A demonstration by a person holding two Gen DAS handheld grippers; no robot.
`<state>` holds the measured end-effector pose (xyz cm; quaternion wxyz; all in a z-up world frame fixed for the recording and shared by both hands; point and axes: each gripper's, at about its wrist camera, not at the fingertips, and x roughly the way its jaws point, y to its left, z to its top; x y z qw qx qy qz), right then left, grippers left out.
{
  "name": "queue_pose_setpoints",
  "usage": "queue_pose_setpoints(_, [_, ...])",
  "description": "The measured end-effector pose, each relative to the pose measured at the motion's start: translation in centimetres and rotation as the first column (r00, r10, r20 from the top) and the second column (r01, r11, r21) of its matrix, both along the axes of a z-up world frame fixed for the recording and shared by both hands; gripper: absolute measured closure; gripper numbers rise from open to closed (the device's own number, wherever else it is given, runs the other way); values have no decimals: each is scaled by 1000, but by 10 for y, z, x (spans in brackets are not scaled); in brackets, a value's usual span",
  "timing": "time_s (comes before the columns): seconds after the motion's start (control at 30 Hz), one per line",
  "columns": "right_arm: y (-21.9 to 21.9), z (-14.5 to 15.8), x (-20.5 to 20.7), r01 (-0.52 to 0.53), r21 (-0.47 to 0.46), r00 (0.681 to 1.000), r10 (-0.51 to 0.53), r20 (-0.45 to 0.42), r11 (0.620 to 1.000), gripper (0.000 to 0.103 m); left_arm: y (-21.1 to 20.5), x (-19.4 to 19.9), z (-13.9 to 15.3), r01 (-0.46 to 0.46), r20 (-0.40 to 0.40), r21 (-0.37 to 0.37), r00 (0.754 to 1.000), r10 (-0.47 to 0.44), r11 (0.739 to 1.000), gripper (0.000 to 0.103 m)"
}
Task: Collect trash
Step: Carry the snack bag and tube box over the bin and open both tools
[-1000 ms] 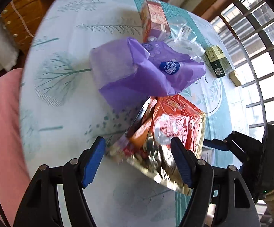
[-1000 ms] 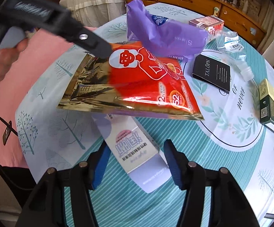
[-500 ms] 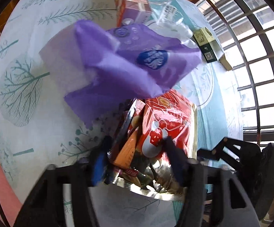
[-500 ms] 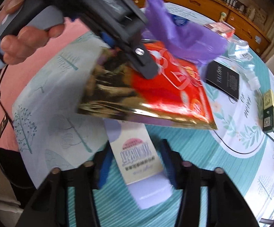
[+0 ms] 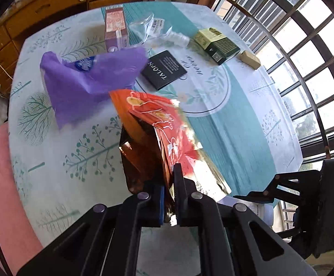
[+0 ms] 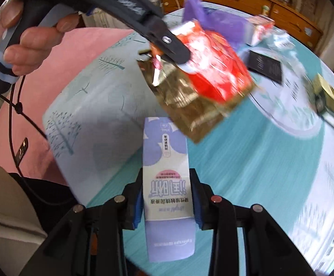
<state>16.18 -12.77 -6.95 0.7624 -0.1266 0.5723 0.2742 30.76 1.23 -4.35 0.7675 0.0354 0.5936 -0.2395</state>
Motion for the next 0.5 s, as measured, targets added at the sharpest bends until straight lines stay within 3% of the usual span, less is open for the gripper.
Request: queue_pose_setpoints(0.5, [-89,33,-69,150,79,988,-152,22,986,68,-15,-139,64,-111,139,44,985,104,993,100])
